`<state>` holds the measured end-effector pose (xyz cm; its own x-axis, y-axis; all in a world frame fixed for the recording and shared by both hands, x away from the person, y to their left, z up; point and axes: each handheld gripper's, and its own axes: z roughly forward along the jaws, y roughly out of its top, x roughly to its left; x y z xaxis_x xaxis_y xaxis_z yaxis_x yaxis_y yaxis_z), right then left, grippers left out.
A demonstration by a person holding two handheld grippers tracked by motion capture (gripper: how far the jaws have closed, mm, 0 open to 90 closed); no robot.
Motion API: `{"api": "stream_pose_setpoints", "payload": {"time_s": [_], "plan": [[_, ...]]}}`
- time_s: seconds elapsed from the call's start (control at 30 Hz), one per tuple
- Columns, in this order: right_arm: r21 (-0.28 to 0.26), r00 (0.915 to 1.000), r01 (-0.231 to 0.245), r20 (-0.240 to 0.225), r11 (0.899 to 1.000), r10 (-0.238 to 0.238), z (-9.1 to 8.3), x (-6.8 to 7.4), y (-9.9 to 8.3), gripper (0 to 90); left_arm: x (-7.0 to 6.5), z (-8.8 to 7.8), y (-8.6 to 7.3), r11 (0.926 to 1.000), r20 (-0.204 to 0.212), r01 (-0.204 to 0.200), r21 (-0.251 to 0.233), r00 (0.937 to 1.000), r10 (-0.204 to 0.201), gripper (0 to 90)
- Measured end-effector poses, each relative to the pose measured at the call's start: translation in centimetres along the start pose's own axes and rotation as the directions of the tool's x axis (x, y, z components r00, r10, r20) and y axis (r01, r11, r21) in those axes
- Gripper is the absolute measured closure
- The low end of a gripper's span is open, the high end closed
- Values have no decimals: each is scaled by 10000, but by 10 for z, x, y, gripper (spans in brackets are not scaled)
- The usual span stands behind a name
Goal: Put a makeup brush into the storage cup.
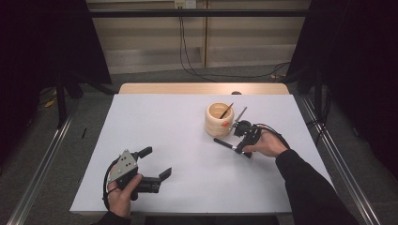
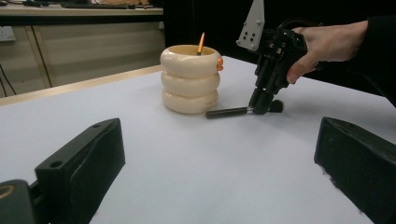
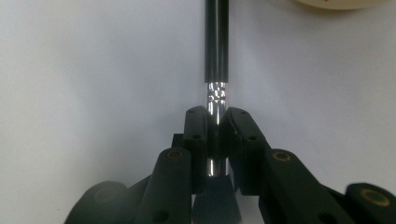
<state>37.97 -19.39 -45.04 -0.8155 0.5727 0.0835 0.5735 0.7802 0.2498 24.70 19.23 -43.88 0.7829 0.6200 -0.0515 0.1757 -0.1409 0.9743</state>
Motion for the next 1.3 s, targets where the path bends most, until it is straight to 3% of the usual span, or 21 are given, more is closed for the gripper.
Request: {"api": "stream_pose_setpoints", "payload": {"time_s": [0.3,0.33,0.4,0.53,0.6,0.8,1.07,1.3], "plan": [[-94,9998,-55,-176,9999,53,-2,-2,-4,785,-1,0,0,10000,-41,61,-40,10000,-61,18],[-86,9995,-230,-197,9997,228,-2,0,-5,785,0,1,0,10000,45,59,-57,10000,-59,18],[-266,9996,-43,-289,9996,35,-2,-1,-7,785,-1,0,0,10000,-31,15,-10,10000,-15,18],[-463,9995,-125,-302,9989,111,-7,0,-9,785,0,0,0,9999,-23,-85,85,10000,86,18],[-556,9994,-4,-348,9985,-15,-9,2,-10,784,-1,0,0,10000,-36,67,-33,10000,-67,18],[-924,9988,-272,-426,9953,233,-12,5,-16,785,0,0,0,10000,40,26,-8,10000,-26,18],[-1611,9991,-256,-384,9866,196,-24,10,-25,785,-1,1,0,10000,77,-62,53,10000,62,18],[-2358,9985,-375,-484,9711,268,-29,13,-30,785,-1,0,0,10000,-26,60,-33,10000,-60,18]]}}
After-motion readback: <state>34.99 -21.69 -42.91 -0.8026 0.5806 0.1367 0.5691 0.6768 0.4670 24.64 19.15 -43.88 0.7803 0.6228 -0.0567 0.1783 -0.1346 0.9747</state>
